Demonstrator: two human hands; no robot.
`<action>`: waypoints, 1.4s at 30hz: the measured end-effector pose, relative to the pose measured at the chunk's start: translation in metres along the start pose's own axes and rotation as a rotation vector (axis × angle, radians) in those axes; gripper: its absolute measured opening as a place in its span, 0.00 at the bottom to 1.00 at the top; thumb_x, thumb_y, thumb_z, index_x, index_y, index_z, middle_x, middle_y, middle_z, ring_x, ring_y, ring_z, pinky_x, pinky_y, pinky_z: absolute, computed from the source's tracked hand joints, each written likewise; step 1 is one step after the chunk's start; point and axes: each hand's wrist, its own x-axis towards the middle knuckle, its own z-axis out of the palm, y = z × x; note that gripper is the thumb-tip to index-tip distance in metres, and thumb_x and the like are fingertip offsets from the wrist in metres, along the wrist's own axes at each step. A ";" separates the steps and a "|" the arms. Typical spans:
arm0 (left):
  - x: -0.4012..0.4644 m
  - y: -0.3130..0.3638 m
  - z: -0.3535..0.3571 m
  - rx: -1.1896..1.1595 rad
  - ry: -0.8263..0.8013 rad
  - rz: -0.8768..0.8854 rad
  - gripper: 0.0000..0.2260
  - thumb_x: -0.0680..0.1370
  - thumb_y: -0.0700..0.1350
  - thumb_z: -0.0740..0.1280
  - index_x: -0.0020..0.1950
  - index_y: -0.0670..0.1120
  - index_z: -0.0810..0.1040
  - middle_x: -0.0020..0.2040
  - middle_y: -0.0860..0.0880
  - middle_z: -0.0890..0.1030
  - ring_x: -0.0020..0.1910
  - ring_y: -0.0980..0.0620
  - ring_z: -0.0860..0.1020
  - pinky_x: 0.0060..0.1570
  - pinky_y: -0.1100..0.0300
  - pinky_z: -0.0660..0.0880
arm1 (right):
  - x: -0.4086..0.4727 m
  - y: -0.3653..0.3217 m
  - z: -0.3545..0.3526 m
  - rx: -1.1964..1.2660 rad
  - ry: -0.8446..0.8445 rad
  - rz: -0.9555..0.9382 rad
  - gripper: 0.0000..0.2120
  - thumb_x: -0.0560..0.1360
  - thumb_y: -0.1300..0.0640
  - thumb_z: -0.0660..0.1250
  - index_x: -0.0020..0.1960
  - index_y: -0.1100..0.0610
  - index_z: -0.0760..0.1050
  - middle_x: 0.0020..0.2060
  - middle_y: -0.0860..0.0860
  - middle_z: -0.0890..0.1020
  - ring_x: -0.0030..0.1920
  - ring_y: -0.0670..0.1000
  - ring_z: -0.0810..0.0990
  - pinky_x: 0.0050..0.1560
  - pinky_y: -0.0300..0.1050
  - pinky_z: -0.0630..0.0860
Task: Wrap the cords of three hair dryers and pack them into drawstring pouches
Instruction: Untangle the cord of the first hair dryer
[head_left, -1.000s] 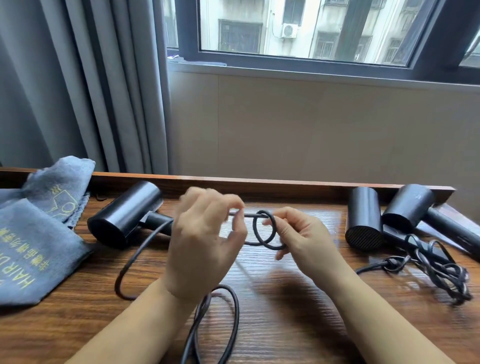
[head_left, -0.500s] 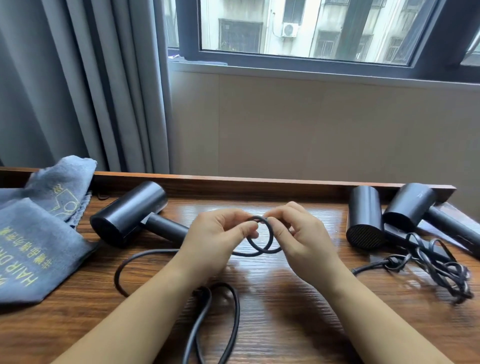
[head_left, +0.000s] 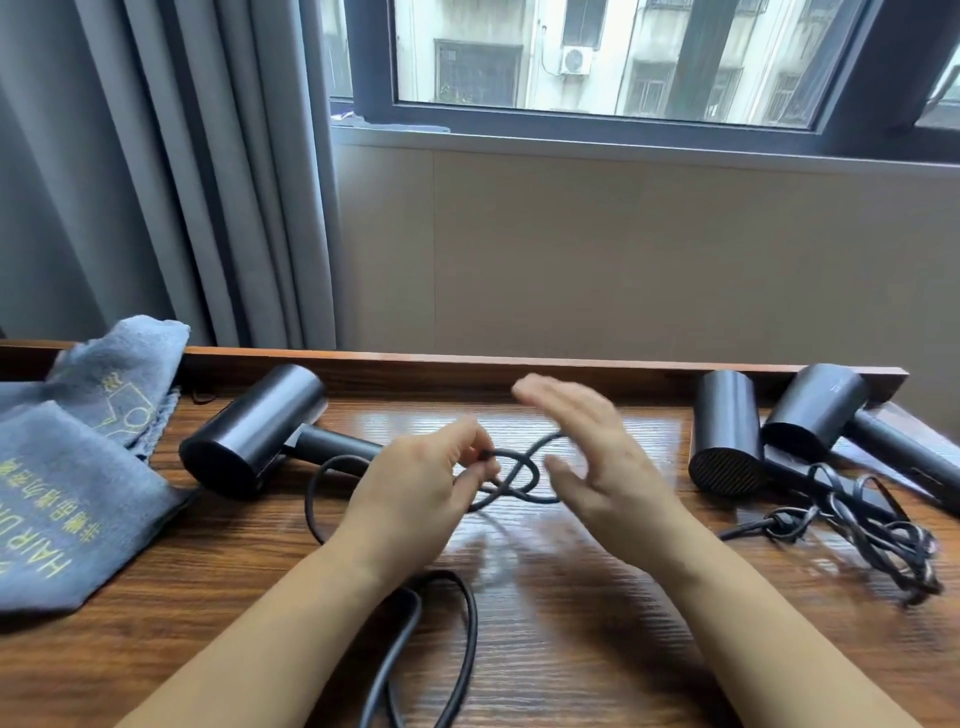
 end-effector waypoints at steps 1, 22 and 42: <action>-0.001 0.001 0.001 -0.001 -0.007 0.022 0.03 0.77 0.47 0.71 0.47 0.52 0.78 0.39 0.56 0.83 0.31 0.67 0.74 0.35 0.66 0.67 | -0.001 0.002 0.004 -0.014 -0.075 -0.061 0.23 0.74 0.63 0.65 0.67 0.49 0.77 0.59 0.40 0.79 0.64 0.40 0.71 0.66 0.29 0.62; 0.000 0.001 -0.003 -0.062 0.062 -0.033 0.06 0.79 0.45 0.67 0.44 0.50 0.71 0.33 0.53 0.79 0.33 0.54 0.76 0.37 0.52 0.74 | 0.003 0.008 0.007 -0.153 -0.045 -0.131 0.11 0.78 0.52 0.66 0.59 0.47 0.81 0.53 0.39 0.81 0.60 0.43 0.74 0.62 0.47 0.71; -0.001 0.001 0.006 -0.253 -0.114 -0.027 0.05 0.81 0.42 0.64 0.48 0.51 0.76 0.33 0.50 0.81 0.26 0.53 0.79 0.31 0.63 0.73 | -0.002 -0.012 0.004 0.095 -0.055 -0.018 0.33 0.72 0.71 0.58 0.74 0.50 0.68 0.67 0.46 0.76 0.68 0.43 0.72 0.68 0.43 0.69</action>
